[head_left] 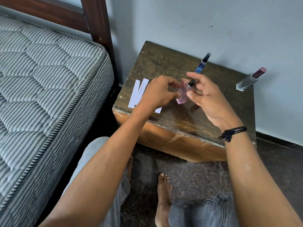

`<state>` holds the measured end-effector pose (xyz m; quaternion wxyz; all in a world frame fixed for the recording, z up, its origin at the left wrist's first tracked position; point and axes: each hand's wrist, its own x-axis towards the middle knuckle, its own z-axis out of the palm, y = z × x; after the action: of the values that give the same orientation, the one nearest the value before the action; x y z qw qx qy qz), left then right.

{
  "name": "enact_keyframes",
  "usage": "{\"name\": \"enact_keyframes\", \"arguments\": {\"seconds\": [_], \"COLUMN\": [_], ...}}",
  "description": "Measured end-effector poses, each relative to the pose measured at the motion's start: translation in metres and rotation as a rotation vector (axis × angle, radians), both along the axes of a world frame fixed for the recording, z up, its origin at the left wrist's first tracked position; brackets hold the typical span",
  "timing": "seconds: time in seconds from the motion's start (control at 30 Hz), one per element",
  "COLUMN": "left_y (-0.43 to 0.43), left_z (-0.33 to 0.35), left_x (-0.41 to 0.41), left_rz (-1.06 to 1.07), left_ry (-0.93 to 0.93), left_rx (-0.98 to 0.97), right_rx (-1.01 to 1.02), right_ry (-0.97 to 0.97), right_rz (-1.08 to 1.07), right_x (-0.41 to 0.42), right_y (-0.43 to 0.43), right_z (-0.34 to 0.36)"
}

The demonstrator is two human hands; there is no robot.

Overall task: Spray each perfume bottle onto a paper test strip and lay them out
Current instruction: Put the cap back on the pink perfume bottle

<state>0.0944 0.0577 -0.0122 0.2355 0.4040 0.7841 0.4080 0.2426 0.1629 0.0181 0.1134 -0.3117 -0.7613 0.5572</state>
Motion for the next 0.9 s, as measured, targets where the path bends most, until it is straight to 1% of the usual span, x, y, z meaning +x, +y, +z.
{"name": "enact_keyframes", "arguments": {"seconds": [0.27,0.37,0.43,0.5,0.6,0.67,0.8,0.9], "left_y": [0.002,0.003,0.003,0.003,0.003,0.002,0.002,0.002], "left_z": [-0.005,-0.006,-0.006,-0.005,-0.002,0.001,-0.001,-0.002], "left_x": [0.004,0.006,0.007,0.009,0.012,0.014,0.014,0.012], "left_rz": [-0.012,-0.031,-0.053,-0.06,-0.055,-0.049,-0.043,-0.042], "left_ry": [-0.039,-0.072,-0.08,-0.062,-0.047,-0.043,-0.04,-0.041], "left_rx": [-0.001,0.017,0.011,0.006,0.004,-0.002,-0.02,-0.021], "right_rx": [-0.007,0.076,0.188,0.258,0.28,0.318,0.368,0.373], "right_ry": [-0.046,-0.066,-0.123,-0.224,-0.402,-0.484,-0.537,-0.487], "right_rz": [0.089,0.063,-0.001,-0.022,0.034,0.061,0.031,0.01], "right_x": [0.005,0.014,0.021,0.028,0.03,0.027,0.022,0.022], "right_y": [0.008,0.018,0.024,0.028,0.029,0.027,0.023,0.023], "right_z": [0.002,0.009,0.013,0.013,0.009,0.006,0.003,0.004]}}
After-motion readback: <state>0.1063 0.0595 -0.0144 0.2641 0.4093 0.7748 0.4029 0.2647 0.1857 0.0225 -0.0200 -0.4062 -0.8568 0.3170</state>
